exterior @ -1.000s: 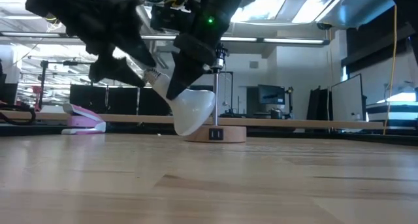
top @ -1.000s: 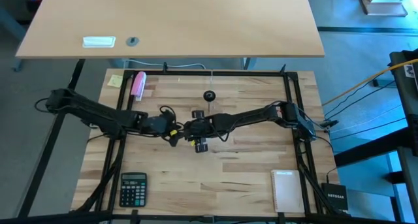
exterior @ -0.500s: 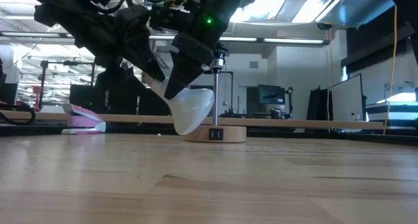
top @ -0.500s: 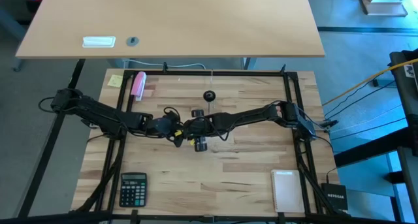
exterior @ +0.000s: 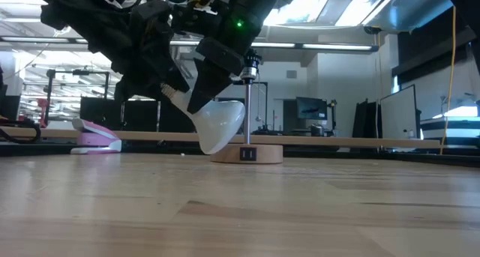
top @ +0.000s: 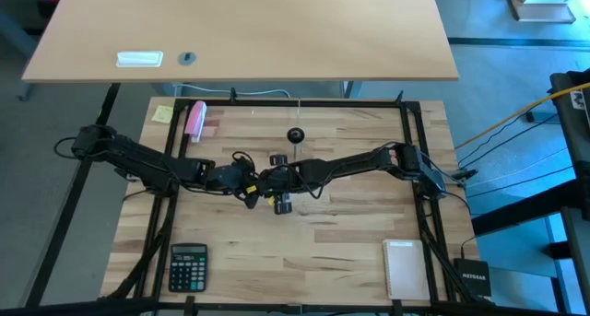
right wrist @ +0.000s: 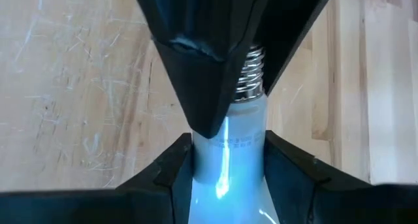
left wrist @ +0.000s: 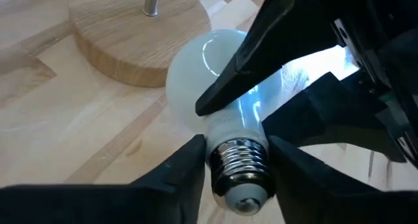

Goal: Screw lightbulb
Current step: Insert the white lightbulb into the brown lamp

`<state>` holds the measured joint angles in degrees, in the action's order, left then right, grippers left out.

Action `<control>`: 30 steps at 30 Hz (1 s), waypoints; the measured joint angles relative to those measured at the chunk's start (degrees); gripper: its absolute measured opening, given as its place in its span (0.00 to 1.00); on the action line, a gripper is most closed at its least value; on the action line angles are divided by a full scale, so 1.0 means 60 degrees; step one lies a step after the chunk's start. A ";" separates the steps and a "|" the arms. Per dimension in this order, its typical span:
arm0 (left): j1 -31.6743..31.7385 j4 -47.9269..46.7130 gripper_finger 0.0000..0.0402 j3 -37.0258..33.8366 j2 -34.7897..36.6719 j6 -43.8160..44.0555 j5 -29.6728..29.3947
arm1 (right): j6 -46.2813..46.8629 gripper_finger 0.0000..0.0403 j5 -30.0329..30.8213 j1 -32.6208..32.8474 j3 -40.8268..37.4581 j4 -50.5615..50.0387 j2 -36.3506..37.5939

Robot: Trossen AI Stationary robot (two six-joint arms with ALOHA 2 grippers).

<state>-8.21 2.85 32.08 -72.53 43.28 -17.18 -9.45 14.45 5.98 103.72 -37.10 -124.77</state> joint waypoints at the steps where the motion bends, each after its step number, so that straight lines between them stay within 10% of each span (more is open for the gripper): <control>1: 0.0000 -0.0002 0.32 0.0000 0.0000 -0.0045 0.0012 | 0.0003 0.38 0.0006 0.0004 0.0000 -0.0004 0.0000; 17: -0.0023 -0.0474 0.28 -0.0007 0.0359 -0.1037 0.0089 | 0.0116 0.79 -0.0264 0.0011 0.0007 -0.1551 0.1206; 23: -0.0230 -0.0408 0.28 -0.0007 0.1916 -0.1837 -0.0073 | 0.0330 0.81 -0.0333 0.0007 -0.0533 -0.3073 0.3042; 30: -0.0278 0.0486 0.28 -0.0004 0.3961 -0.3800 -0.2017 | 0.0836 0.78 0.0611 0.0002 -0.3678 -0.0861 0.6162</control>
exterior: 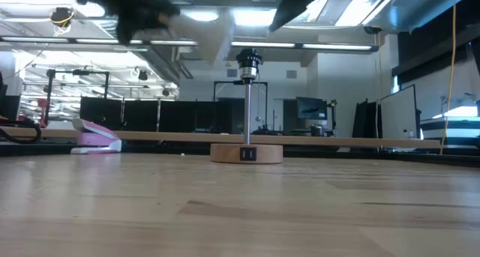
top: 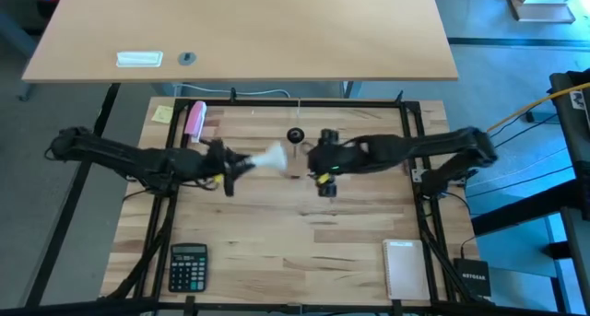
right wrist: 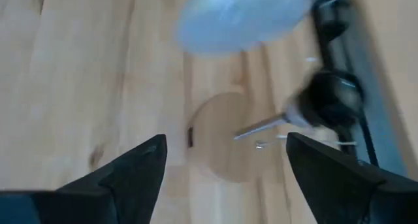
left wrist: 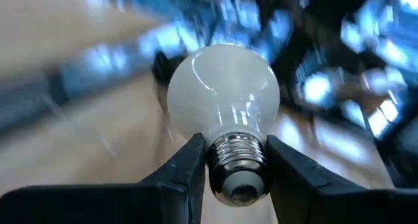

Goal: Screw lightbulb
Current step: Insert the white lightbulb into the brown lamp

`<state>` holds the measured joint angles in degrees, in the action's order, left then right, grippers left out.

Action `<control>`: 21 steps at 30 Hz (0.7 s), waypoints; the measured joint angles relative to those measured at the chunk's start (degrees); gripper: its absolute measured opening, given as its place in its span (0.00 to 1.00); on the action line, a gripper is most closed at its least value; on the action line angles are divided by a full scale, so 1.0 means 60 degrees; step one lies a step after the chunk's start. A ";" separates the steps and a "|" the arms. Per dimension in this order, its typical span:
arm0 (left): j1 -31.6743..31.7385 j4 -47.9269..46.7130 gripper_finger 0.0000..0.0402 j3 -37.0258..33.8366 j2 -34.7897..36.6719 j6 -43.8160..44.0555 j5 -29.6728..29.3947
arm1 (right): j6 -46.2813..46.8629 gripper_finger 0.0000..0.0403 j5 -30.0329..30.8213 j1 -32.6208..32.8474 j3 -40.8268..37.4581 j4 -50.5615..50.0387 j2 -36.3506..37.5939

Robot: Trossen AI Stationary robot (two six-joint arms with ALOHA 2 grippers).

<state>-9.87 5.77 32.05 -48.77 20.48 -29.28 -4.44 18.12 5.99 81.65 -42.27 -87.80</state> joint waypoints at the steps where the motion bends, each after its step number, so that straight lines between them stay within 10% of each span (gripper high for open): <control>1: 0.0045 0.0422 0.28 0.0000 0.0183 -0.0487 -0.0232 | 0.0004 0.77 0.0034 -0.0002 -0.0601 0.0671 0.0459; 11: 0.0606 0.5398 0.28 0.0011 -0.0210 -0.3887 0.0845 | 0.1262 0.76 -0.0263 -0.0575 -0.6790 1.2834 0.2483; 21: 0.0682 0.9840 0.29 0.0018 -0.2770 -0.4569 0.2067 | 0.2454 0.76 -0.1875 -0.0876 -0.6716 1.9092 -0.0199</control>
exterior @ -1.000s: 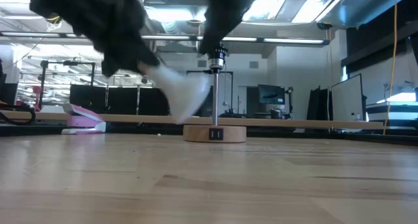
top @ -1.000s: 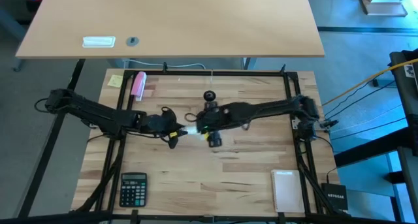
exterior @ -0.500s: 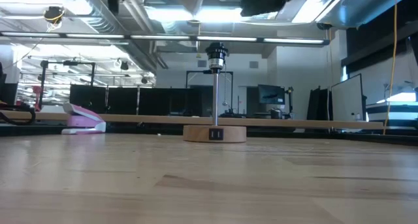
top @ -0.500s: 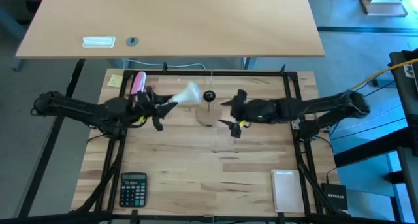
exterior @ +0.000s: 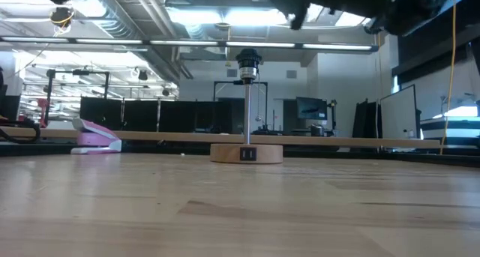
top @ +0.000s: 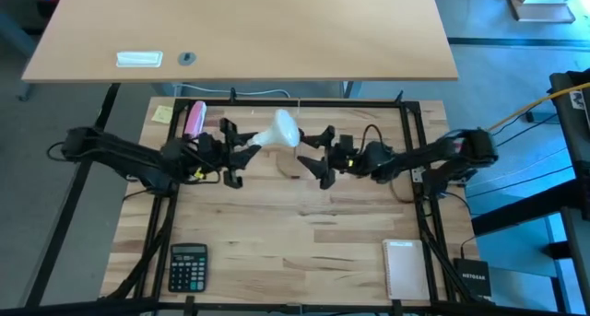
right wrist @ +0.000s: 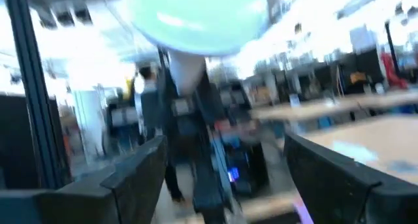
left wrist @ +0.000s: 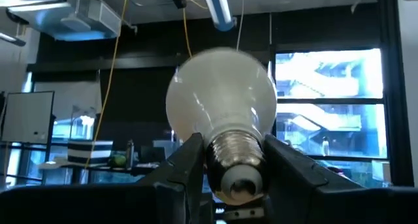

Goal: Screw lightbulb
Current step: Insert the white lightbulb into the brown lamp

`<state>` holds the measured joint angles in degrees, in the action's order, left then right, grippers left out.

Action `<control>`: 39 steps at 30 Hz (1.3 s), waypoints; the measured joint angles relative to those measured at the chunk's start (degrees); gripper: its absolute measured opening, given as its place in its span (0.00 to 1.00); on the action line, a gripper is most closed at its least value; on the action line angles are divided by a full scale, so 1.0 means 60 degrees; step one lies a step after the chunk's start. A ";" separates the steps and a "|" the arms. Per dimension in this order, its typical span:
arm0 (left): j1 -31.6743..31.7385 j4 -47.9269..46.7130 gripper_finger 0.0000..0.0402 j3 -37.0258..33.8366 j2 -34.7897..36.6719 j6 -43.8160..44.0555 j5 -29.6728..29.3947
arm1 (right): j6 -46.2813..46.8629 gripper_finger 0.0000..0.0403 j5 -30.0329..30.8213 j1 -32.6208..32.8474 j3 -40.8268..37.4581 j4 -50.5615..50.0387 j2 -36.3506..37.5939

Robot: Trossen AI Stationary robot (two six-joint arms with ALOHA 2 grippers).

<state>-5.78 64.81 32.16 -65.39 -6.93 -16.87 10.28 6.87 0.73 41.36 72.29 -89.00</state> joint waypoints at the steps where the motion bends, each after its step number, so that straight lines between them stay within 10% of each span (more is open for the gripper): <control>1: 0.0000 0.0209 0.30 -0.0004 -0.0224 0.0010 -0.0002 | -0.0004 0.76 -0.0003 0.0000 0.0186 0.0355 -0.0217; 24: -0.0229 -0.0194 0.30 0.0546 -0.1249 0.0082 0.0121 | -0.0978 0.76 -0.1249 -0.0004 0.3320 -0.0142 -0.1656; 39: -0.0237 -0.0434 0.30 0.0546 -0.1234 0.0078 0.0138 | -0.1285 0.42 -0.1597 0.0005 0.3305 -0.0703 -0.1584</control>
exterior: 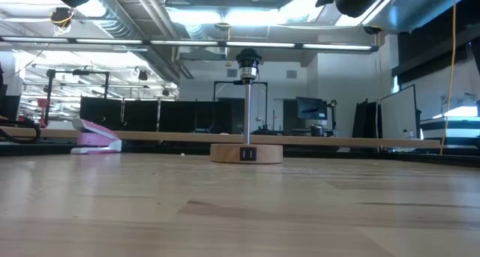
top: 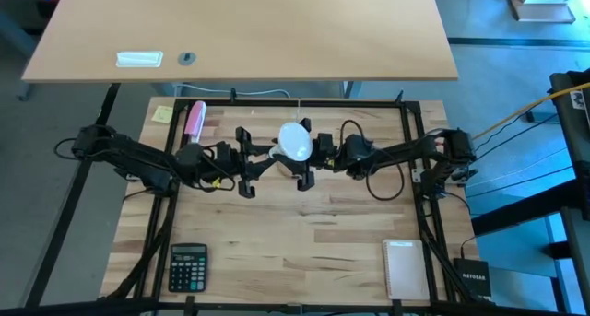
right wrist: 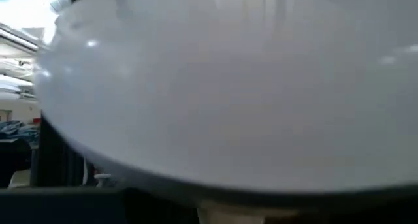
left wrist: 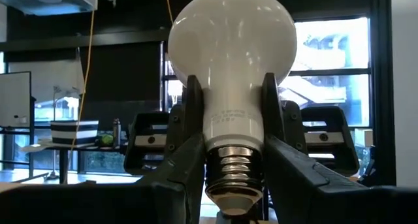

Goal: Screw lightbulb
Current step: Insert the white lightbulb into the brown lamp

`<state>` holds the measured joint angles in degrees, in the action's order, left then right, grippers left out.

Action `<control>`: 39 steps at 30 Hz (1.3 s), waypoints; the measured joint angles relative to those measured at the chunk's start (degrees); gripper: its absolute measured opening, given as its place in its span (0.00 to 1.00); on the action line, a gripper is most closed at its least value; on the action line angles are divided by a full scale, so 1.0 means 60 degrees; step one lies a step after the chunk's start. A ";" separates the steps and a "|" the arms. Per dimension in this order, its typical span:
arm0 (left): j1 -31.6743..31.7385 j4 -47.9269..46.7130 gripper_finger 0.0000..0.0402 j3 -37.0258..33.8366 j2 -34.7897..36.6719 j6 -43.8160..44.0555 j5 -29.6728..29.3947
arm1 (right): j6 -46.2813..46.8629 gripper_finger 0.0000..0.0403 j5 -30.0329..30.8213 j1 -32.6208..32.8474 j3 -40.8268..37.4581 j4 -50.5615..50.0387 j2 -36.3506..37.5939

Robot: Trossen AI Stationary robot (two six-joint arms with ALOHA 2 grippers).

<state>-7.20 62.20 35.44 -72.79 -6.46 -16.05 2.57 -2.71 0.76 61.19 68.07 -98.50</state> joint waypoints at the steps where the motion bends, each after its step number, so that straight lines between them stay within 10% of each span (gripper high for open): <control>1: 0.0001 0.0003 0.30 0.0000 0.0000 0.0021 0.0009 | -0.0003 0.42 0.0007 -0.0005 0.0000 -0.0101 0.0058; 11: 0.0119 -0.0804 0.51 -0.0008 0.0125 0.0287 -0.0071 | -0.0805 0.42 0.0146 -0.0005 0.0014 -0.2167 0.1236; 26: 0.1778 -0.7167 0.66 0.0413 0.0635 0.1849 -0.2050 | -0.2051 0.42 0.0629 -0.1371 0.0000 -0.8273 0.4366; 39: 0.1651 -0.4719 0.66 0.0415 -0.3258 0.2307 -0.2038 | -0.2512 0.42 -0.0534 -0.2660 -0.0012 -0.9552 0.4791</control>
<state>2.70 33.89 37.93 -92.34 7.38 -28.27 -12.50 -5.91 -15.20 61.12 10.75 -69.76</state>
